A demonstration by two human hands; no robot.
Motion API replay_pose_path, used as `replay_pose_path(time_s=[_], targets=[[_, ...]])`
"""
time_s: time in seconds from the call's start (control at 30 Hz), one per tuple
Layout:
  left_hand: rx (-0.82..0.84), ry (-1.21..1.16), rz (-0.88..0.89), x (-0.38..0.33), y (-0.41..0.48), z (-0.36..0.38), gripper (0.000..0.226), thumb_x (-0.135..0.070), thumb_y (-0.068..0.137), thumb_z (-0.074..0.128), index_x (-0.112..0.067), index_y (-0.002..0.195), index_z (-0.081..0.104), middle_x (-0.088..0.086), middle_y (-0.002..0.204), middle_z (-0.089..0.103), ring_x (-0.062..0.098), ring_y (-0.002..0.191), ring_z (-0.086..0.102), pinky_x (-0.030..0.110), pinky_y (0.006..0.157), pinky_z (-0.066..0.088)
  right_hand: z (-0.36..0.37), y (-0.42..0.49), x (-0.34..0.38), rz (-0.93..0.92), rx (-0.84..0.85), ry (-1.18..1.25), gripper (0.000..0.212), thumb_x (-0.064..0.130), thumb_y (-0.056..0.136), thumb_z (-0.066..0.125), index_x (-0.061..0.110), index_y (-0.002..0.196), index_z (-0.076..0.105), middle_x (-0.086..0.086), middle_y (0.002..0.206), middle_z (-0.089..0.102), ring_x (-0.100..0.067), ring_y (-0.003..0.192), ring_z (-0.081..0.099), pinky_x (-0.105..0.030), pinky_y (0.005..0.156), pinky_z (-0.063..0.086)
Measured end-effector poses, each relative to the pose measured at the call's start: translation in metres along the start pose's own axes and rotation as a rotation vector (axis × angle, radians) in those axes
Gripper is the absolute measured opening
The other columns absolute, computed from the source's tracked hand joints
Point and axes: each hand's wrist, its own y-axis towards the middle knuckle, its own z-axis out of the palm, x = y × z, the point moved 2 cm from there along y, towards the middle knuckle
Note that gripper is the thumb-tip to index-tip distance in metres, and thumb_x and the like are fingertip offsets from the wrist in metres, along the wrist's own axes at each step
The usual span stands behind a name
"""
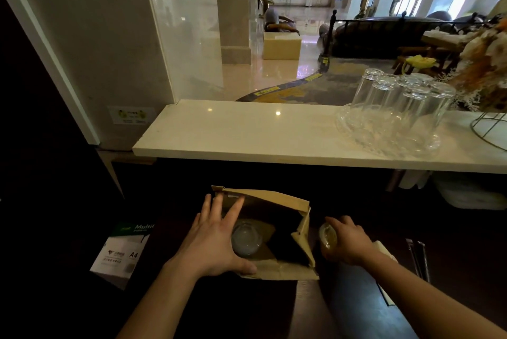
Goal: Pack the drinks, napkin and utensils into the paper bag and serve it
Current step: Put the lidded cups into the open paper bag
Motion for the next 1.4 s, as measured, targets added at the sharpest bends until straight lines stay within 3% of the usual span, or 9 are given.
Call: replay_pose_path(time_s=[0.13, 0.3, 0.5, 0.6, 0.7, 0.83, 1.1, 1.2, 1.4], targets=[[-0.009, -0.01, 0.002, -0.002, 0.001, 0.0, 0.14, -0.083, 0.045, 0.07, -0.049, 0.143, -0.023, 0.0, 0.158, -0.031, 0.022, 0.139, -0.037, 0.05, 0.117, 0.0, -0.022, -0.012, 0.004, -0.037, -0.073, 0.03, 0.096, 0.054, 0.067, 0.077, 0.032, 0.148, 0.032, -0.005, 0.14, 0.04, -0.031, 0.117, 0.049, -0.036, 0.093, 0.048], [-0.015, -0.006, 0.003, -0.004, 0.003, 0.0, 0.139, -0.08, 0.047, 0.073, -0.049, 0.143, -0.022, 0.0, 0.158, -0.031, 0.021, 0.138, -0.038, 0.049, 0.117, -0.001, -0.082, -0.048, 0.017, -0.135, -0.234, 0.093, 0.095, 0.044, 0.062, 0.078, 0.034, 0.147, 0.037, -0.005, 0.138, 0.044, -0.033, 0.113, 0.052, -0.039, 0.096, 0.047], [-0.016, 0.015, 0.009, -0.007, 0.005, -0.001, 0.139, -0.082, 0.046, 0.071, -0.049, 0.142, -0.024, 0.0, 0.158, -0.03, 0.022, 0.138, -0.039, 0.049, 0.116, -0.004, -0.162, -0.099, 0.055, -0.366, -0.381, 0.234, 0.093, 0.048, 0.057, 0.079, 0.041, 0.142, 0.041, 0.009, 0.132, 0.045, -0.017, 0.116, 0.051, -0.035, 0.091, 0.048], [-0.024, 0.014, 0.005, -0.009, 0.006, -0.001, 0.14, -0.082, 0.045, 0.072, -0.048, 0.143, -0.023, 0.0, 0.158, -0.029, 0.022, 0.137, -0.039, 0.05, 0.116, -0.004, -0.185, -0.114, 0.081, -0.494, -0.376, 0.314, 0.094, 0.056, 0.055, 0.078, 0.047, 0.14, 0.039, 0.02, 0.13, 0.043, -0.004, 0.113, 0.051, -0.024, 0.087, 0.045], [-0.021, 0.0, -0.003, -0.01, 0.006, 0.0, 0.141, -0.08, 0.045, 0.074, -0.048, 0.144, -0.022, 0.0, 0.158, -0.029, 0.022, 0.137, -0.039, 0.051, 0.117, -0.003, -0.179, -0.114, 0.11, -0.593, -0.236, 0.398, 0.094, 0.05, 0.053, 0.081, 0.045, 0.139, 0.043, 0.017, 0.131, 0.044, -0.005, 0.118, 0.052, -0.026, 0.098, 0.047], [-0.014, -0.025, -0.015, -0.01, 0.006, 0.0, 0.142, -0.079, 0.044, 0.075, -0.049, 0.143, -0.022, 0.0, 0.157, -0.032, 0.021, 0.136, -0.041, 0.051, 0.118, -0.002, -0.133, -0.1, 0.143, -0.621, -0.134, 0.284, 0.093, 0.047, 0.056, 0.082, 0.043, 0.14, 0.041, 0.016, 0.132, 0.041, -0.007, 0.116, 0.051, -0.026, 0.096, 0.049], [0.025, -0.049, 0.013, -0.015, 0.012, -0.001, 0.141, -0.073, 0.049, 0.079, -0.048, 0.144, -0.022, 0.0, 0.157, -0.032, 0.022, 0.137, -0.04, 0.053, 0.117, 0.001, -0.061, -0.052, 0.157, -0.54, -0.135, -0.086, 0.094, 0.056, 0.061, 0.076, 0.037, 0.142, 0.034, 0.005, 0.131, 0.047, -0.022, 0.111, 0.056, -0.035, 0.085, 0.054], [0.017, -0.044, 0.029, -0.018, 0.015, 0.002, 0.14, -0.074, 0.049, 0.077, -0.051, 0.141, -0.026, -0.001, 0.157, -0.033, 0.021, 0.137, -0.04, 0.053, 0.117, 0.002, -0.051, -0.038, 0.159, -0.471, -0.126, -0.241, 0.082, 0.051, 0.064, 0.078, 0.033, 0.135, 0.042, -0.001, 0.124, 0.053, -0.026, 0.101, 0.061, -0.038, 0.076, 0.057], [-0.008, -0.048, 0.059, -0.018, 0.021, 0.007, 0.139, -0.077, 0.048, 0.074, -0.055, 0.136, -0.031, -0.004, 0.156, -0.034, 0.019, 0.136, -0.041, 0.052, 0.115, 0.004, -0.035, -0.013, 0.155, -0.351, -0.011, -0.362, 0.051, 0.03, 0.083, 0.07, 0.022, 0.129, 0.049, -0.01, 0.123, 0.057, -0.026, 0.102, 0.062, -0.037, 0.082, 0.054]])
